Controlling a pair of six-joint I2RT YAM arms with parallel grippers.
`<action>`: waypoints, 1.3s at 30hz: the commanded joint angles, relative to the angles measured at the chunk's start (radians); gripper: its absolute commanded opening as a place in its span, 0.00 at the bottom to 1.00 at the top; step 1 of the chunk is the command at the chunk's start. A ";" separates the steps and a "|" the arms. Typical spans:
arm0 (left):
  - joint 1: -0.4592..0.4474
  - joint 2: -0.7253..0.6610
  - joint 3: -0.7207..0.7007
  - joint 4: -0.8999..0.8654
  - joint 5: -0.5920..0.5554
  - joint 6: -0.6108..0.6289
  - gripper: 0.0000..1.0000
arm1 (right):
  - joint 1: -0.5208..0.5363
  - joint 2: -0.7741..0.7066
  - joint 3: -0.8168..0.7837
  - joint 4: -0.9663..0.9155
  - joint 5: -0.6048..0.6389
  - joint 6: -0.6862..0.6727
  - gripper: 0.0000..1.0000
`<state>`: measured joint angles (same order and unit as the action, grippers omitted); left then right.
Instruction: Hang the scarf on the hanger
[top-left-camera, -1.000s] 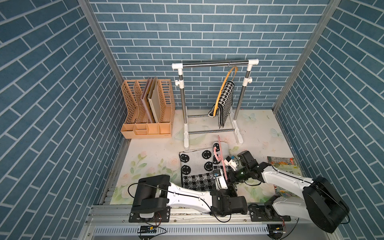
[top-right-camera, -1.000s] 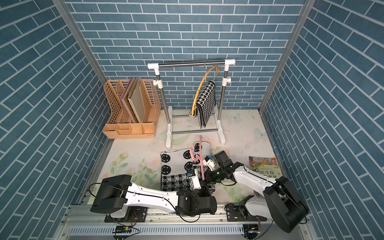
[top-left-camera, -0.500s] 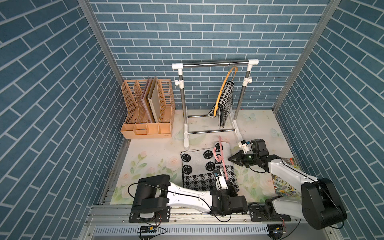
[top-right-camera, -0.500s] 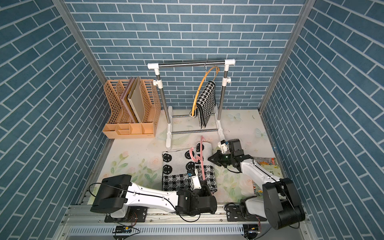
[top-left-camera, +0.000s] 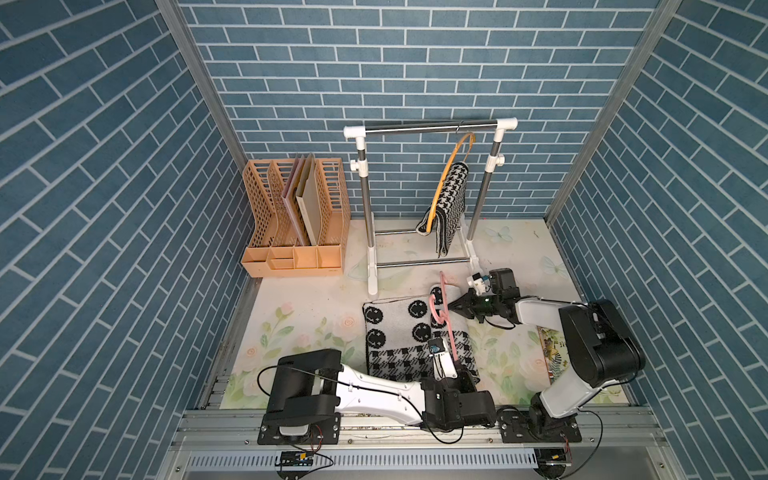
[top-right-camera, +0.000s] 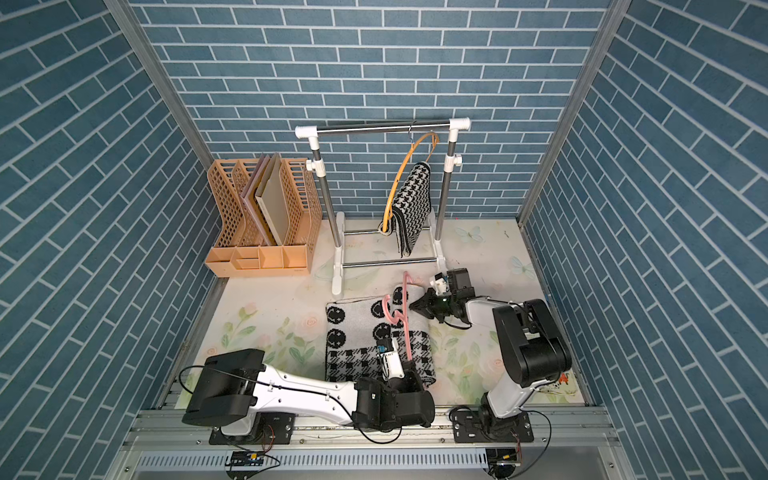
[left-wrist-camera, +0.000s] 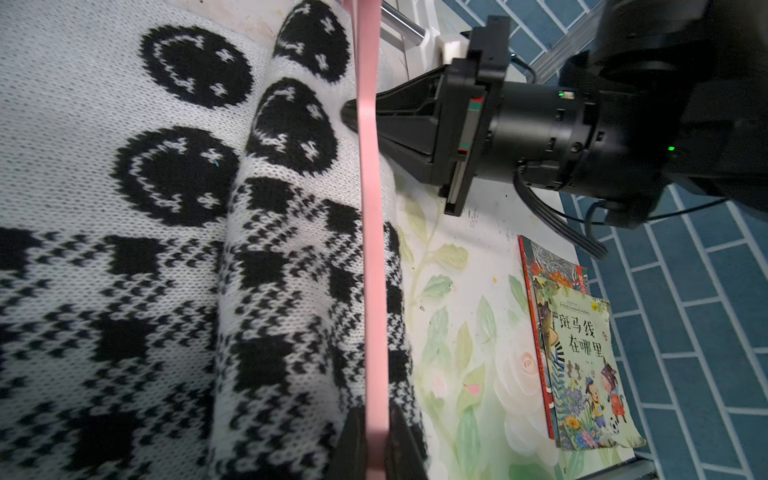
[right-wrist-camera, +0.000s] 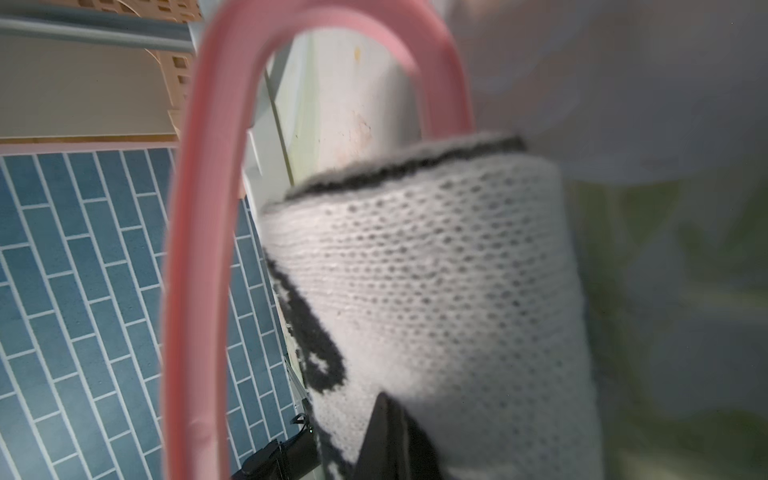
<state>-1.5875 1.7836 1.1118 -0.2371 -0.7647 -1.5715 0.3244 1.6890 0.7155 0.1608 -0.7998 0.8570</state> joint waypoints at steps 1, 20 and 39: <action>0.009 0.040 0.037 0.031 0.066 0.063 0.00 | 0.043 0.061 0.030 -0.074 -0.040 -0.078 0.01; 0.029 0.070 0.111 -0.029 0.093 0.151 0.00 | -0.140 -0.467 -0.039 -0.409 0.067 -0.207 0.61; 0.038 0.078 0.132 -0.025 0.126 0.211 0.00 | 0.063 -0.606 -0.147 -0.449 0.052 -0.307 0.67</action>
<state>-1.5494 1.8454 1.2320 -0.2707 -0.6903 -1.3956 0.3801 1.0874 0.5720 -0.2615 -0.7319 0.6006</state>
